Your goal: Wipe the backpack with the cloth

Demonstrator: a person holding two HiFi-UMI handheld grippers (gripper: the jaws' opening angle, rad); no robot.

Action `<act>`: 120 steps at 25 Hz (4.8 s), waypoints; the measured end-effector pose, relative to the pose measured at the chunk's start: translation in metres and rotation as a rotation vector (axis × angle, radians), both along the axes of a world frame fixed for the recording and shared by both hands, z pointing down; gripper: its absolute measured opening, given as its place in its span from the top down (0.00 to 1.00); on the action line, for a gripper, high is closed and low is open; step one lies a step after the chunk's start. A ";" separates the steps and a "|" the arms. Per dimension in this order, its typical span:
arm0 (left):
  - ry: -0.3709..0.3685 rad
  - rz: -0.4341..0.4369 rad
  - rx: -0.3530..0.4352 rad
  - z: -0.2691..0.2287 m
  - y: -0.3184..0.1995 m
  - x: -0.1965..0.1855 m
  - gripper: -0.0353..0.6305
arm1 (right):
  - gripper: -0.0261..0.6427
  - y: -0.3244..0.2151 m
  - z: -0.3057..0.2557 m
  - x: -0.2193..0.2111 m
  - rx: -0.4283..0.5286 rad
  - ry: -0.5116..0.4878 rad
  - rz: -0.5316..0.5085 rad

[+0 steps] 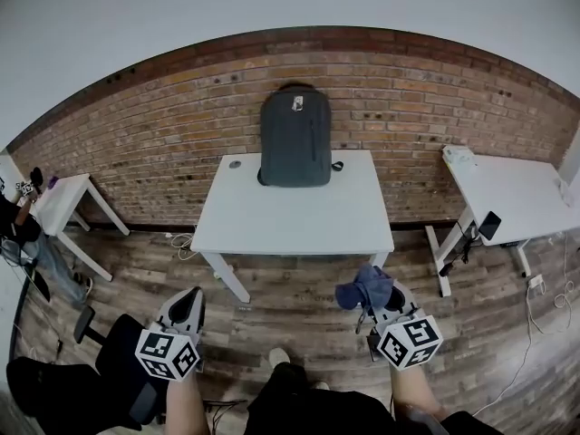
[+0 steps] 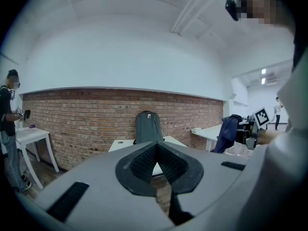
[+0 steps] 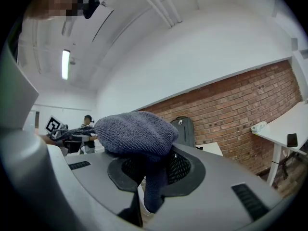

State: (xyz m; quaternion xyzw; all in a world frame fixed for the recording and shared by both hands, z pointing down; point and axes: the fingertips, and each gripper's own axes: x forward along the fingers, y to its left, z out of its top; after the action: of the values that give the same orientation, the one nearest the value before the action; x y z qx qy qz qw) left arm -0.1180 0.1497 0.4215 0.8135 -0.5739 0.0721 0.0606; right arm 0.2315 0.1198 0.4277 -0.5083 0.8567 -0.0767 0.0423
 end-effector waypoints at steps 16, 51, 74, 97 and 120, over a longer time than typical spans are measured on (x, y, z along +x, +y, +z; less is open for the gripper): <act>-0.007 0.077 0.033 0.006 -0.124 0.017 0.95 | 0.87 -0.111 0.002 -0.002 0.009 0.020 0.036; 0.094 0.294 -0.023 0.012 -0.444 -0.041 0.95 | 0.87 -0.384 0.001 -0.075 -0.051 0.035 0.201; 0.072 0.190 -0.021 0.017 -0.461 -0.012 0.96 | 0.87 -0.506 -0.012 -0.052 -0.031 0.111 0.091; 0.086 0.096 -0.013 0.003 -0.469 -0.015 0.95 | 0.87 -0.717 -0.084 0.000 -0.044 0.313 0.183; 0.072 0.026 0.013 -0.003 -0.467 -0.072 0.96 | 0.87 -0.780 -0.058 -0.081 -0.150 0.475 0.105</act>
State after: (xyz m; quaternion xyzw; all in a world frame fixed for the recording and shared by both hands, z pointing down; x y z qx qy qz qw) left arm -0.1898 -0.3168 0.4181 0.8233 -0.5612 0.0397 0.0752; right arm 0.1501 -0.6603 0.3696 -0.5578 0.8068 -0.0162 -0.1940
